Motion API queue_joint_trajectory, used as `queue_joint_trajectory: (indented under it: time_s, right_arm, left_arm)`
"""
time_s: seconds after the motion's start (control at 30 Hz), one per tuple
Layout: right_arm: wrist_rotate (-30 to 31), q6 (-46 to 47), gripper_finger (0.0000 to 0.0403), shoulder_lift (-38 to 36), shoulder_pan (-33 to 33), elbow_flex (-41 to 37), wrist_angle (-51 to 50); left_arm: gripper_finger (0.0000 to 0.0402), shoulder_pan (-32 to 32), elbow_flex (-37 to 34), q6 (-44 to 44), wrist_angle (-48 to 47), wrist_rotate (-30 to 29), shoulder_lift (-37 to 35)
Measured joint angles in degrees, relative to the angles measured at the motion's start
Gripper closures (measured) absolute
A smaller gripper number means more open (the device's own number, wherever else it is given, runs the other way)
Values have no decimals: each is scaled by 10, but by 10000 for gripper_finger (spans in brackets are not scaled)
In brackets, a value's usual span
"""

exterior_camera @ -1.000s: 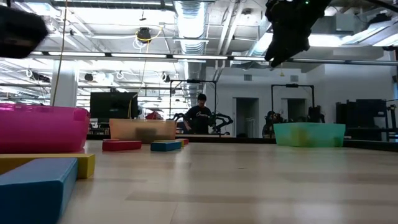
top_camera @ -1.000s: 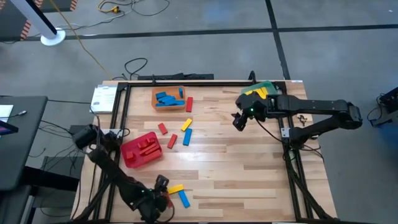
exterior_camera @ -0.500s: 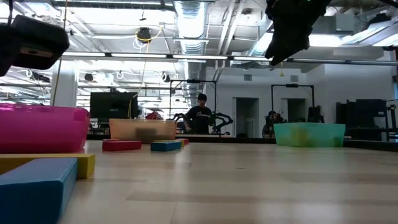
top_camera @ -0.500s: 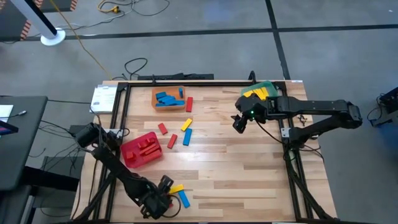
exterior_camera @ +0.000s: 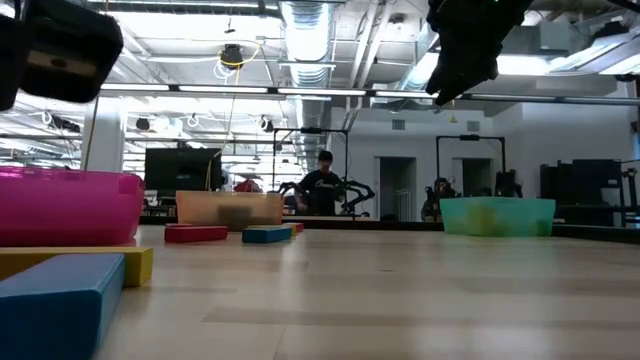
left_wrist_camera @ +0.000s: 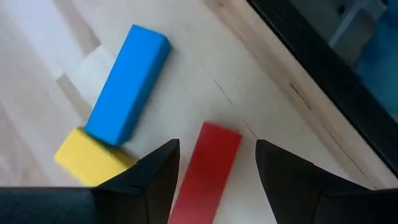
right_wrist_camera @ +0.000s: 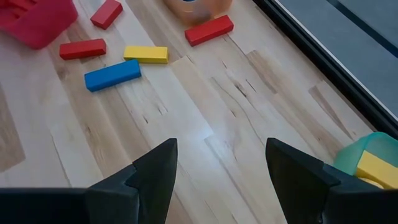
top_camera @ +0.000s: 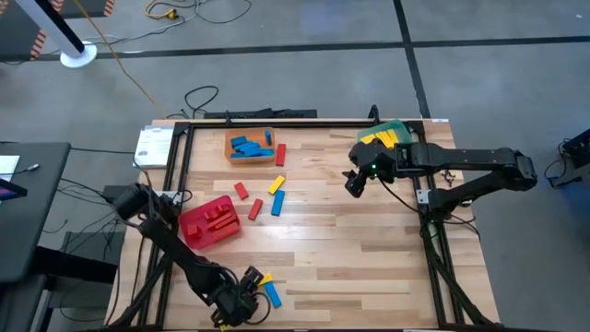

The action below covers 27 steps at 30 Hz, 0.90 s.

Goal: Sort blocks
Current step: Put the red block into the red bin

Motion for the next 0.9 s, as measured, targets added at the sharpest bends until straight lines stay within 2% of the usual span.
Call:
queue_joint_trajectory:
  time_s: [0.2, 0.33, 0.43, 0.6, 0.9]
  right_arm:
    - [0, 4, 143, 0, 6, 0, 2]
    - [1, 5, 143, 0, 6, 0, 2]
    - [1, 5, 143, 0, 5, 0, 3]
    - [1, 6, 143, 0, 5, 0, 4]
    - [1, 6, 143, 0, 6, 0, 3]
  left_arm:
    - [196, 4, 1, 8, 3, 39, 39]
    - [199, 6, 0, -8, 7, 19, 38]
    - [225, 6, 2, -8, 2, 16, 35]
    - [304, 6, 7, -3, -28, 24, 34]
    - [305, 7, 13, -10, -49, 34, 32]
